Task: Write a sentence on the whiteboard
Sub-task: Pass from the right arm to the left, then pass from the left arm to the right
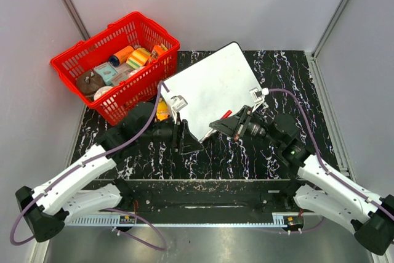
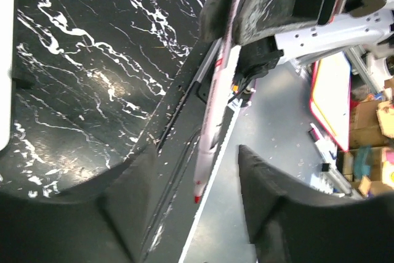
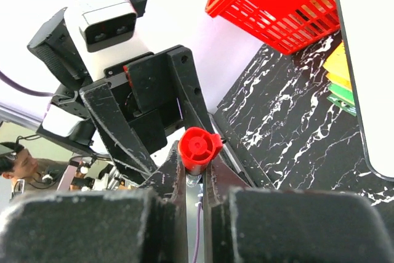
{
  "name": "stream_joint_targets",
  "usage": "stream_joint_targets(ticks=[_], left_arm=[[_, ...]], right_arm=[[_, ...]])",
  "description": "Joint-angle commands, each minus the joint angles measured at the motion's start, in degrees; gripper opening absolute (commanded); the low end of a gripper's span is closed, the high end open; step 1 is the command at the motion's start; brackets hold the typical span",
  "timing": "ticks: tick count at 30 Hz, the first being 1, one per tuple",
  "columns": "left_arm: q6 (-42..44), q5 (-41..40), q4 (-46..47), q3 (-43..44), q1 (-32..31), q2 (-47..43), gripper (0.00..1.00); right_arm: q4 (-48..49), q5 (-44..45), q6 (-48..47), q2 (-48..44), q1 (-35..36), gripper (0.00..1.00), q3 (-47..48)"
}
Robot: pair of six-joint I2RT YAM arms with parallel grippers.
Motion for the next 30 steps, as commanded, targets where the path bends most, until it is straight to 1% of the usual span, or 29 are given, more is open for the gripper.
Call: stream_joint_targets(ticks=[1,2,3,4,5,7,9,10,11,13,14,15,17,19,22,23,27,30], left_arm=[[-1.59,3.56,6.13,0.24,0.10,1.64,0.49],[-1.59,3.82,6.57,0.33,0.10,2.34,0.40],[-1.59,4.34,6.84,0.42,0.10,2.61,0.28],[-1.59,4.44,6.93,0.59,0.10,2.88,0.05],[-1.76,4.18,7.27,0.68,0.19,2.97,0.00],[-2.03,3.39,7.80,0.33,0.10,2.62,0.00],[-2.29,1.28,7.89,0.24,0.10,1.74,0.00],[-2.29,0.32,7.20,0.41,0.19,1.21,0.00],[-1.86,-0.65,6.76,0.94,0.28,0.34,0.00],[-1.24,-1.45,5.27,1.99,0.19,-0.46,0.00],[-0.80,-1.80,5.00,2.35,0.19,-1.16,0.00],[-0.45,-2.06,4.30,3.66,0.28,-1.60,0.00],[0.34,-1.81,2.54,4.28,0.36,-2.30,0.00],[1.13,-0.49,1.31,5.34,0.36,-2.48,0.00],[2.80,5.21,1.13,5.69,0.36,-2.48,0.00],[3.59,8.19,1.21,5.69,0.36,-2.48,0.00],[4.91,12.52,1.21,6.04,0.36,-2.75,0.00],[4.92,15.24,2.71,6.13,0.36,-3.01,0.00]], right_arm=[[-0.38,2.46,0.14,0.72,0.41,0.00,-0.30],[-0.64,3.33,0.23,0.55,0.41,0.00,-0.39],[-0.55,3.69,0.50,0.11,0.41,0.00,-0.57],[-0.55,3.96,0.41,-0.15,0.41,0.00,-0.66],[-1.25,4.57,0.41,-0.33,0.41,0.00,-0.48],[-1.87,4.75,-0.03,-0.95,0.41,0.00,-0.13],[-2.39,3.96,-0.64,-1.39,0.32,0.25,-0.04],[-2.83,3.44,-0.82,-1.56,0.41,0.54,0.31],[-3.79,3.08,-1.08,-2.26,0.41,0.67,0.40],[-5.81,2.90,-2.13,-3.23,0.32,0.85,0.75],[-8.52,2.90,-2.66,-4.71,0.32,0.95,0.92],[-9.94,3.16,-3.71,-5.60,0.32,1.00,1.01],[-13.80,4.22,-5.03,-8.49,0.41,1.00,1.19],[-15.22,3.96,-6.88,-10.17,0.41,1.00,1.19],[-15.32,1.42,-8.11,-12.02,0.41,1.00,2.15],[-14.97,-0.77,-8.29,-11.76,0.41,1.00,2.59],[-12.25,-7.19,-8.30,-9.22,0.32,1.00,4.53],[-7.51,-10.62,-5.84,-7.11,0.32,0.93,5.05]])
